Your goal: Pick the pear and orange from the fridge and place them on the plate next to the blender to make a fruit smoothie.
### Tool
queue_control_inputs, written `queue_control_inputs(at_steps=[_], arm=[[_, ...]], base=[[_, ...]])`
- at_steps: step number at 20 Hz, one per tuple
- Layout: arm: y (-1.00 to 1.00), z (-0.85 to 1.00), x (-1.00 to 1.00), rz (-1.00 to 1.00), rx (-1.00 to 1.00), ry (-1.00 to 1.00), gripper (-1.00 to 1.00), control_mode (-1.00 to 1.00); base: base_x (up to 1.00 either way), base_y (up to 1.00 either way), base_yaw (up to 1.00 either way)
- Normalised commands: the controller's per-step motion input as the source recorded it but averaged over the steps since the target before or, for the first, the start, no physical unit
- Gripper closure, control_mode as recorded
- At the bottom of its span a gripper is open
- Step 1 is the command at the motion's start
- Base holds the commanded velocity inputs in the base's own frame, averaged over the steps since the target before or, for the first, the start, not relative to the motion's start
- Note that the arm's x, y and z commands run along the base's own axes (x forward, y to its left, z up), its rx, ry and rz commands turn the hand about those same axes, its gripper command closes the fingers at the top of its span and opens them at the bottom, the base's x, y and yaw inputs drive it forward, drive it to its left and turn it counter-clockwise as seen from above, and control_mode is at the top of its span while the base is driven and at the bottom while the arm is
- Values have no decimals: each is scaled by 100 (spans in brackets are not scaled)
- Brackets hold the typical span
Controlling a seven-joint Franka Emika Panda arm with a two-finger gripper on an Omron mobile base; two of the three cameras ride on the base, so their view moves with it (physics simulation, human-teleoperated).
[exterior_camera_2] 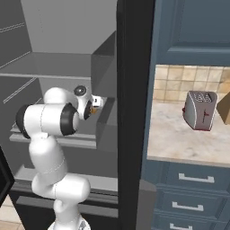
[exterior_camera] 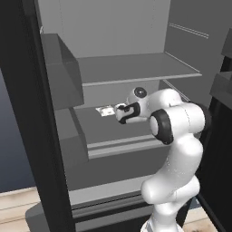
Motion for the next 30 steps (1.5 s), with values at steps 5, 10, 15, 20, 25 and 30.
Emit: queue_control_inputs(at_steps=[5,10,15,20,25,30], arm=[[0,44,-100,0,4,-19,100,-100],[2,100,-100,4,1,-1,100,-100],[0,100,-100,1,3,6,100,-100],[0,95,-100,0,0,29,100,-100],[0,31,-100,0,0,19,100,-100],[0,0,-100,0,1,1,100,-100]], base=[[0,0,0],[0,0,0],[0,0,0],[0,0,0],[0,0,0],[0,0,0]])
